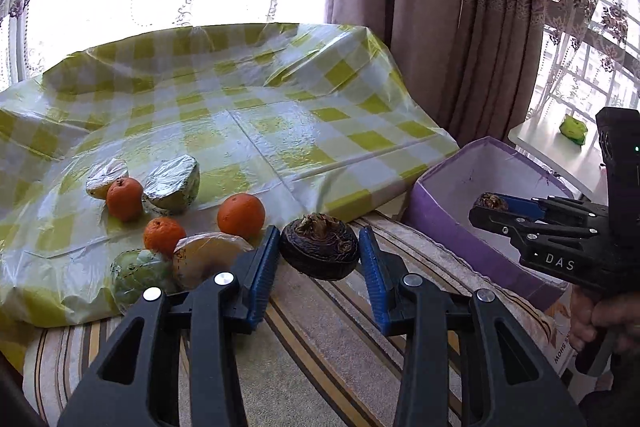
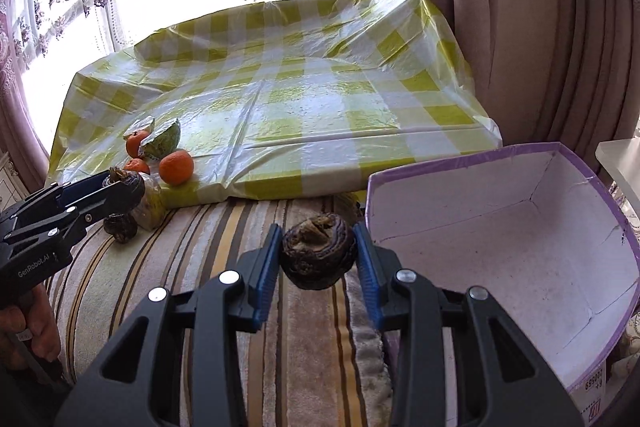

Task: Organize fruits
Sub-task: 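Carry both dried fruits over the white box and open both tools to drop them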

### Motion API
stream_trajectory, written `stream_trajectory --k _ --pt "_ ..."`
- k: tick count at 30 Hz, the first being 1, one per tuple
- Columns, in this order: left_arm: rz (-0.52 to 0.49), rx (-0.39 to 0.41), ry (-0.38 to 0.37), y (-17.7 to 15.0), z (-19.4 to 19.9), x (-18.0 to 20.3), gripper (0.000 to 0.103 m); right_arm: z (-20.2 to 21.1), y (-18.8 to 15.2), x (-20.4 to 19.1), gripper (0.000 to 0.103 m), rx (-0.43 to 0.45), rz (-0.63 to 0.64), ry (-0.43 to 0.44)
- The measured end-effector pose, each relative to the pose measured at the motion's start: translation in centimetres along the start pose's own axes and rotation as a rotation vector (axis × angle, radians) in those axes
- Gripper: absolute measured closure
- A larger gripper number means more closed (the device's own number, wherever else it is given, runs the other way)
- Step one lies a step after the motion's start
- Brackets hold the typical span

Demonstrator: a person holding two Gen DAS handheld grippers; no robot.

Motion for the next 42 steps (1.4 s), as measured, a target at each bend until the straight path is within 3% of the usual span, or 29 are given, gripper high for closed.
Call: stream_trajectory --k 8,18,28,32,35,37,42 --pt "-0.18 -0.03 -0.147 2.6 -4.2 9.0 0.065 -0.9 -0.9 9.6 0.066 -0.071 -0.071 -0.189" --pt "-0.309 -0.158 -0.25 3.4 -10.4 15.8 0.065 -3.9 -1.3 15.7 0.066 -0.179 -0.054 -0.28" --pt "-0.434 -0.41 -0.267 0.1 -17.2 20.0 0.065 -7.4 -1.9 17.8 0.066 -0.368 0.046 -0.292" --pt "-0.49 -0.451 -0.253 -0.9 -18.0 20.6 0.065 -8.7 -3.3 18.8 0.066 -0.449 0.098 -0.331" --pt "-0.562 -0.48 -0.232 -2.0 -18.3 21.3 0.065 -10.0 -5.1 19.5 0.066 -0.549 0.089 -0.318" --pt "-0.613 -0.505 -0.228 -2.9 -18.5 21.8 0.065 -10.1 -5.2 19.4 0.066 -0.563 0.099 -0.31" --pt "-0.666 -0.577 -0.263 -4.7 -19.0 22.3 0.065 -11.0 -6.4 20.1 0.066 -0.663 0.056 -0.337"
Point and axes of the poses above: each gripper's, at about its wrist camera, not at the fingertips, and z roughly against the way its jaws point, x to its right, y to its top, the point moved 8 cm from there along -z, roughly the way its jaws point, and after that the axes turned 5 degrees about -z, right-handed, at the moved point
